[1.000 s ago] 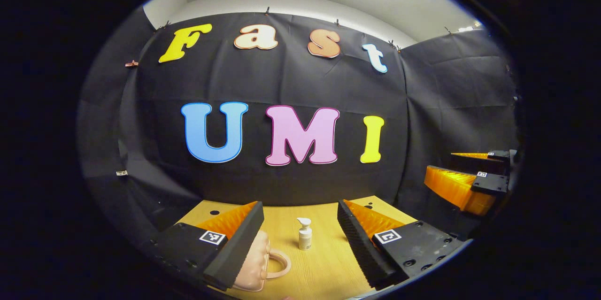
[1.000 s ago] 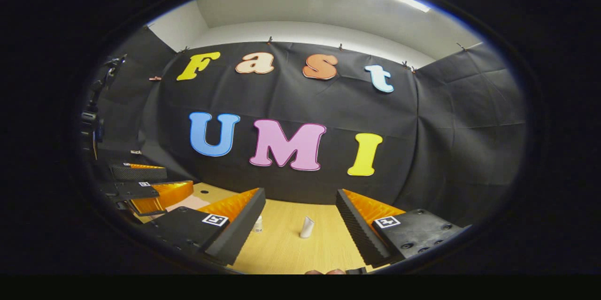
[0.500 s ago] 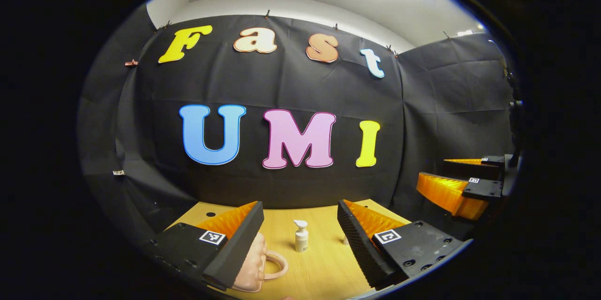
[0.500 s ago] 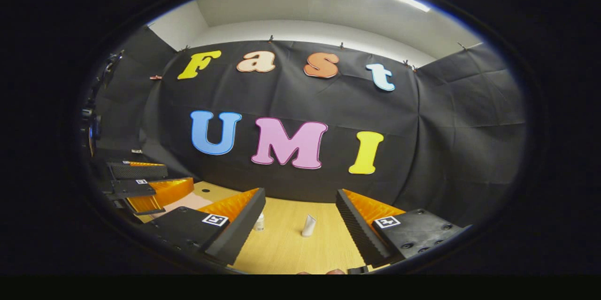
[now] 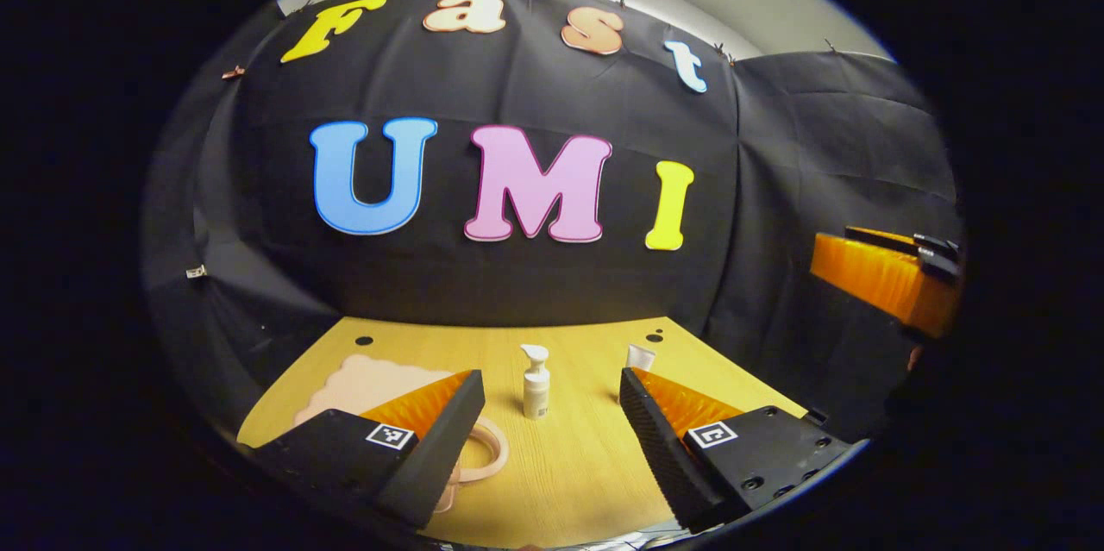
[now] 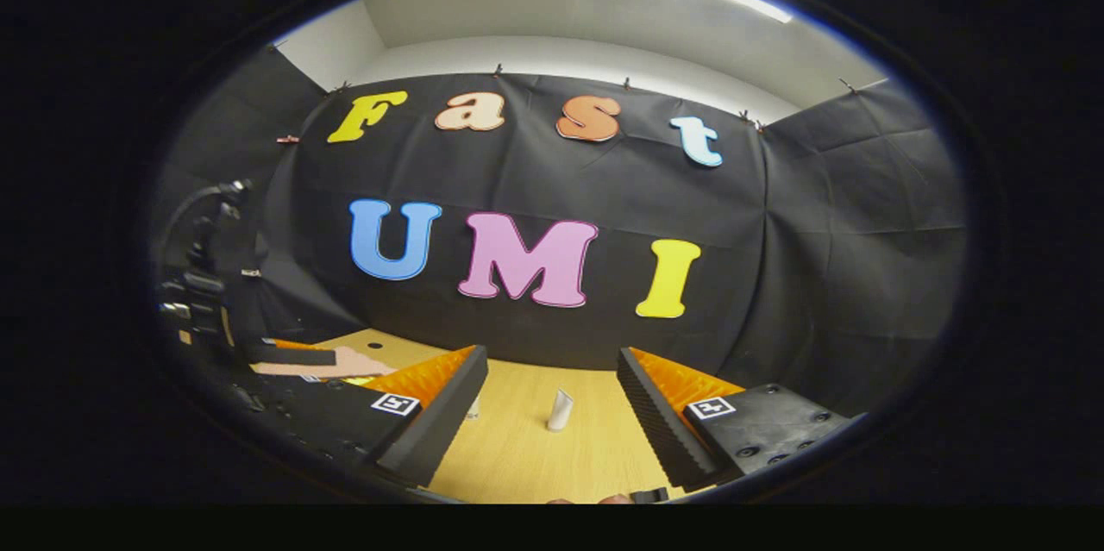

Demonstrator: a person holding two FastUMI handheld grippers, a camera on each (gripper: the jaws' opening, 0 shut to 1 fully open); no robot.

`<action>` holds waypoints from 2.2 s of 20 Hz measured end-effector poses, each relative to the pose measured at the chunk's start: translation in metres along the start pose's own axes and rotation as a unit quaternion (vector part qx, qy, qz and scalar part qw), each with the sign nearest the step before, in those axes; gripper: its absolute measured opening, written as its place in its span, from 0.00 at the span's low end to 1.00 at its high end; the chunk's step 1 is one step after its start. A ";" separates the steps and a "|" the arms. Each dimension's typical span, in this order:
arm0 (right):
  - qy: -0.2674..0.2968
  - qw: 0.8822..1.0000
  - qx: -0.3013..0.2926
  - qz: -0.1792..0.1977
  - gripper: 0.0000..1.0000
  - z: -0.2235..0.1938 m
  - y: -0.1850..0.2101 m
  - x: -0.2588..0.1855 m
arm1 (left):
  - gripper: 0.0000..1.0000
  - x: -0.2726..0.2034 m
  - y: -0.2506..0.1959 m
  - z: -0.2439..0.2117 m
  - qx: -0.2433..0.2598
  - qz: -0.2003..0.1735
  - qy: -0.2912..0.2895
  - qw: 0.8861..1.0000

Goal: First open the suitcase, pack the skin care products into it, and then close the suitcase.

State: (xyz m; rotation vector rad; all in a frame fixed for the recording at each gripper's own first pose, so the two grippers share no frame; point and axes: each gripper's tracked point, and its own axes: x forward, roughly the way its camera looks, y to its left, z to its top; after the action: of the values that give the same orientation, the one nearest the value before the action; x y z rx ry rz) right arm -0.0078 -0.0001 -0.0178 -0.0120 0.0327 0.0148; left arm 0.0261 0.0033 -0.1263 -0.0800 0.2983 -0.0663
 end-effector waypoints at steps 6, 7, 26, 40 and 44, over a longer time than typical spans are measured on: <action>0.017 1.000 0.016 0.010 0.96 -0.028 -0.036 0.017 | 0.98 0.055 0.018 -0.067 -0.074 0.023 0.126 0.989; 0.022 1.000 0.016 0.011 0.96 -0.035 -0.044 0.021 | 0.99 0.064 0.021 -0.077 -0.079 0.031 0.145 0.986; 0.078 0.995 0.001 0.068 0.96 -0.125 -0.117 0.091 | 0.92 0.155 0.067 -0.199 -0.069 0.120 0.344 0.929; 0.093 0.996 0.015 -0.006 0.96 -0.116 -0.102 0.087 | 0.14 0.150 0.068 -0.177 -0.044 0.026 0.375 0.926; 0.084 0.996 0.002 -0.006 0.96 -0.105 -0.086 0.088 | 0.12 0.131 0.067 -0.131 -0.044 -0.003 0.364 0.930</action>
State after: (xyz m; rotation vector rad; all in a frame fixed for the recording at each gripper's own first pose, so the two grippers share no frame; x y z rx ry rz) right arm 0.0778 -0.0864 -0.1247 -0.0095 0.2003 0.0022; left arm 0.1162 0.0512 -0.2954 -0.1447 1.0457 -0.0867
